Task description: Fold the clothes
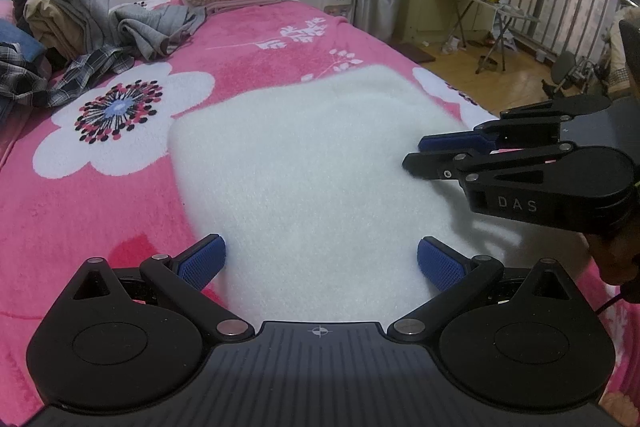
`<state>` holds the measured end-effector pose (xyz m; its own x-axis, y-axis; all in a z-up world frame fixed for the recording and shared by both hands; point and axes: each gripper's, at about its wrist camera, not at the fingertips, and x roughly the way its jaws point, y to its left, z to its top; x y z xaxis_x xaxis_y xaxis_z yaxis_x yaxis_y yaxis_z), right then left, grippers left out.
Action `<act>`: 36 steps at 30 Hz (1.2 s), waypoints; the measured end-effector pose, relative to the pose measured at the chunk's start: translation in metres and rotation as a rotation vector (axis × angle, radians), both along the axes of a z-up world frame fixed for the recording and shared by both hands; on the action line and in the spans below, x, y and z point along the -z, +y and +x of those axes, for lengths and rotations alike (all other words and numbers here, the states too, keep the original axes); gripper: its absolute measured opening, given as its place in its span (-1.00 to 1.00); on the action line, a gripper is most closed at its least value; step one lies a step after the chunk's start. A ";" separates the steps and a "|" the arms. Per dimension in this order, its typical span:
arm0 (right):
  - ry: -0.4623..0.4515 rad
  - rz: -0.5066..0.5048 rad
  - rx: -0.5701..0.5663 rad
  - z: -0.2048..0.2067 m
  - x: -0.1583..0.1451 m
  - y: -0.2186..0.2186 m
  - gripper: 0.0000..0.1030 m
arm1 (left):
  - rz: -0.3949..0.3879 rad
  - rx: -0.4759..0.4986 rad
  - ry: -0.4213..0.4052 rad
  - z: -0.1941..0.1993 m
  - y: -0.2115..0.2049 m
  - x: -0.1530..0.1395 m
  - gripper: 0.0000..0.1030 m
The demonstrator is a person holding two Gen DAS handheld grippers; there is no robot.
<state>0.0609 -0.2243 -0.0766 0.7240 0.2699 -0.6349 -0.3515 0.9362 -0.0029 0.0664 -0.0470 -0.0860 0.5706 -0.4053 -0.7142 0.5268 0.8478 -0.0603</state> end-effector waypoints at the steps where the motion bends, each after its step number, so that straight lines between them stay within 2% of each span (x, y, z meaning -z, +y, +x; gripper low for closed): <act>1: 0.004 0.003 0.003 0.000 -0.001 0.000 -0.66 | 0.001 -0.001 0.000 0.000 0.000 0.000 1.00; 15: 0.007 0.016 0.016 -0.001 -0.001 -0.002 -0.66 | -0.006 -0.009 -0.004 -0.001 -0.001 -0.002 1.00; 27: 0.004 0.024 0.022 -0.002 0.000 -0.002 -0.66 | -0.028 -0.041 -0.104 0.002 0.000 -0.021 0.99; 33: 0.004 0.029 0.025 -0.002 0.000 -0.003 -0.65 | -0.065 -0.042 -0.142 0.017 -0.001 -0.027 0.82; 35: 0.004 0.030 0.026 -0.002 0.000 -0.003 -0.65 | -0.080 -0.036 -0.150 0.023 -0.003 -0.028 0.47; 36: 0.004 0.030 0.027 -0.002 0.000 -0.003 -0.65 | -0.088 -0.033 -0.154 0.026 -0.004 -0.028 0.44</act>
